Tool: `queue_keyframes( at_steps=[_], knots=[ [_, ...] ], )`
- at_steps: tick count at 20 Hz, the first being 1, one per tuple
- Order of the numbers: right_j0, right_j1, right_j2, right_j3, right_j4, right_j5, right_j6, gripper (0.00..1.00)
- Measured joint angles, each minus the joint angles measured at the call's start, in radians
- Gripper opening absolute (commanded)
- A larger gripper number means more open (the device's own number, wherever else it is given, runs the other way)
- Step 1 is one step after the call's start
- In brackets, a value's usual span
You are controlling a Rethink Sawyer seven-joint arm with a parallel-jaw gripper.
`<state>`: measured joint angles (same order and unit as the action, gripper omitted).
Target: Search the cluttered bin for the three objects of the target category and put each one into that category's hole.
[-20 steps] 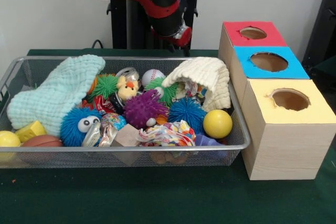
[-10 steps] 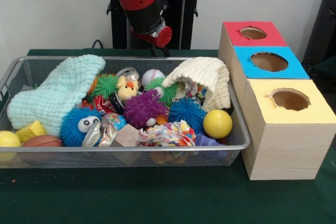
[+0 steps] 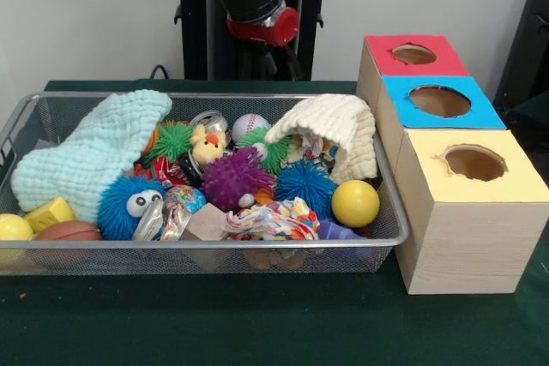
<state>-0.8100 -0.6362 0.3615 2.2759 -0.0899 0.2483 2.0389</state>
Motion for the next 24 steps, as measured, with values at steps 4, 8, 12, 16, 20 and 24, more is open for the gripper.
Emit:
queue_keyframes(
  at_steps=[4,8,12,16,20,24],
  knots=[
    [-0.017,-0.052,0.057,0.027,0.010,0.000,0.000,1.00],
    [-0.010,-0.094,0.094,0.040,0.011,0.000,0.000,1.00],
    [-0.006,-0.103,0.128,0.041,0.010,-0.024,0.000,1.00],
    [-0.011,-0.077,0.166,0.041,-0.018,-0.128,0.000,1.00],
    [-0.016,-0.027,0.193,0.037,-0.081,-0.273,0.000,1.00],
    [-0.012,0.016,0.194,0.032,-0.131,-0.375,0.000,1.00]
  ],
)
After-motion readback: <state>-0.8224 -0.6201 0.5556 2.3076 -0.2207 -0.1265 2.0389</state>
